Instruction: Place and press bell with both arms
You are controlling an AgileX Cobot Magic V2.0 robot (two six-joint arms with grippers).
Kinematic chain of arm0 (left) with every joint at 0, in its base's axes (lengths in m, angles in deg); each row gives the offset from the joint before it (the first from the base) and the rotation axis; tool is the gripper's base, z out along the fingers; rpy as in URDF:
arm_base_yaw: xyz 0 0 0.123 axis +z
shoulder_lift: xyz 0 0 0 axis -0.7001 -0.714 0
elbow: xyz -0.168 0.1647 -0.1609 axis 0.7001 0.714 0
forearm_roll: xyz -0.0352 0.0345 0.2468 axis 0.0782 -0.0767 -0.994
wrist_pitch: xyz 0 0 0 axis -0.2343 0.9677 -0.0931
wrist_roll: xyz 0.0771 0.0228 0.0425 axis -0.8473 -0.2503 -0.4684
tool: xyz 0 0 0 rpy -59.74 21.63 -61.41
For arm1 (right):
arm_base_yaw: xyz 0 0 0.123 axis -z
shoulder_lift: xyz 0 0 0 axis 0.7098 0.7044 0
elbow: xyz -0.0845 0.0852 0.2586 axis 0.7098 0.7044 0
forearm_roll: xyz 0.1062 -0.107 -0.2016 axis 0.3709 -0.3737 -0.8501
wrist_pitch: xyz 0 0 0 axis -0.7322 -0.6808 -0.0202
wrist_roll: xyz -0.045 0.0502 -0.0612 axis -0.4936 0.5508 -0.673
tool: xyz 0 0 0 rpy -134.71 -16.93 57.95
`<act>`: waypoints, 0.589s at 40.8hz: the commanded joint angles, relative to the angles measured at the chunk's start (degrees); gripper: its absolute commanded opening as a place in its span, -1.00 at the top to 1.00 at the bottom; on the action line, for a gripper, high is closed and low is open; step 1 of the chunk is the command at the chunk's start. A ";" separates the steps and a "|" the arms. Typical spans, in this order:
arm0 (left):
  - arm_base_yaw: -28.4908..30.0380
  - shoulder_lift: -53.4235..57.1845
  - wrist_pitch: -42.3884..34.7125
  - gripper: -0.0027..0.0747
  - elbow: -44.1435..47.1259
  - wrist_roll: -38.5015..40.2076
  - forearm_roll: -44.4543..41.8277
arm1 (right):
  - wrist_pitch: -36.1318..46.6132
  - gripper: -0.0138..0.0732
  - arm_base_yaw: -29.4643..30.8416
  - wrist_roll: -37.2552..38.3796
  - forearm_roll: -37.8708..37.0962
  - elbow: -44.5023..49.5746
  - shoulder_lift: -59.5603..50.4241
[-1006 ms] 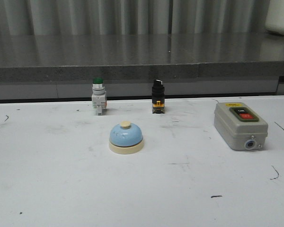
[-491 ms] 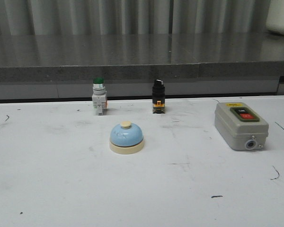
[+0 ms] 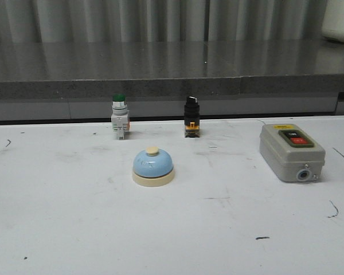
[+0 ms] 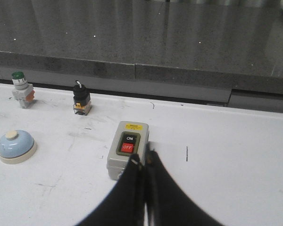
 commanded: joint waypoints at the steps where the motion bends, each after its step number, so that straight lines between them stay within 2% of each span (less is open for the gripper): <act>1: 0.12 1.02 -5.13 0.98 1.28 0.06 0.55 | 4.48 0.82 0.36 -0.23 -0.12 -1.43 0.58; 24: 0.12 1.02 -5.13 0.98 1.28 0.06 0.55 | 5.92 0.82 0.36 -0.28 -0.83 -0.33 0.58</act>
